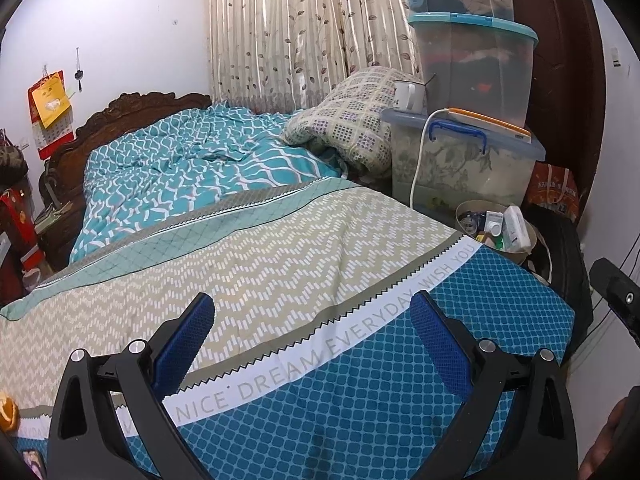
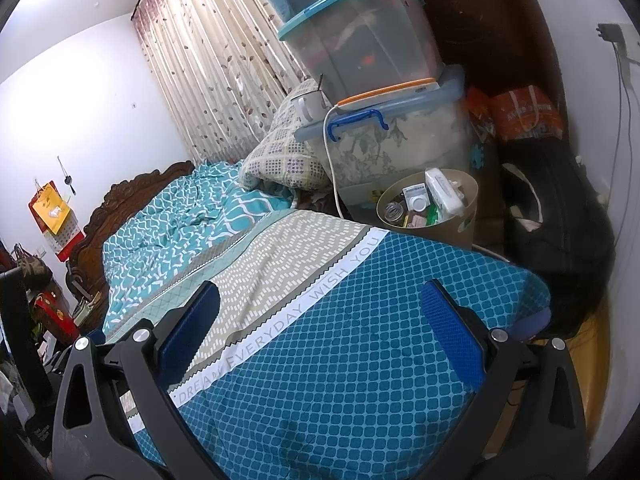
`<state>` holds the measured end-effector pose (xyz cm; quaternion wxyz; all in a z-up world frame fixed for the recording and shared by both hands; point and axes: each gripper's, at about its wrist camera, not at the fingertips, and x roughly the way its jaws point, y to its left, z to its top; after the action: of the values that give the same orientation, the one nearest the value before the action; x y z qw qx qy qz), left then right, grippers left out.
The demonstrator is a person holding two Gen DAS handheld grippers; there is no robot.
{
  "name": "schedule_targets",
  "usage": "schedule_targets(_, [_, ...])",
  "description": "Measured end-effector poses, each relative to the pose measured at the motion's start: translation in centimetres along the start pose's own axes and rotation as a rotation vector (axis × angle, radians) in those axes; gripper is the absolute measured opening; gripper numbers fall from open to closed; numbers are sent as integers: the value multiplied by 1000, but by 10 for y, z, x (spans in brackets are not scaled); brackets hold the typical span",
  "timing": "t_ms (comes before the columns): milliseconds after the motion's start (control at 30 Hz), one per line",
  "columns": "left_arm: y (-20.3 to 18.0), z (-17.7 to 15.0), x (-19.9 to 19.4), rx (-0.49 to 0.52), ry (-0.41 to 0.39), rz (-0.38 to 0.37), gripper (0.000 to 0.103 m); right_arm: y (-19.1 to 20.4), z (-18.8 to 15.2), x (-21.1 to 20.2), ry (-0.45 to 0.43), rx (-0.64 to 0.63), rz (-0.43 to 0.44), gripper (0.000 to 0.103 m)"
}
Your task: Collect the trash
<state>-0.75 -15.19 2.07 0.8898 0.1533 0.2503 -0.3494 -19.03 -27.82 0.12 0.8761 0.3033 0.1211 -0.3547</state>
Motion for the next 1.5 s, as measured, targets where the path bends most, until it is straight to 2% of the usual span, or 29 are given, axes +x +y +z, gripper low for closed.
schedule_targets(233, [-2, 0, -3, 12, -11, 30, 94, -9, 9, -2, -13, 37, -9, 99])
schedule_targets(933, [-1, 0, -5, 11, -4, 15, 94, -7, 13, -5, -12, 24, 2, 99])
schedule_targets(1500, [-12, 0, -7, 50, -12, 24, 94, -9, 15, -8, -32, 26, 5, 99])
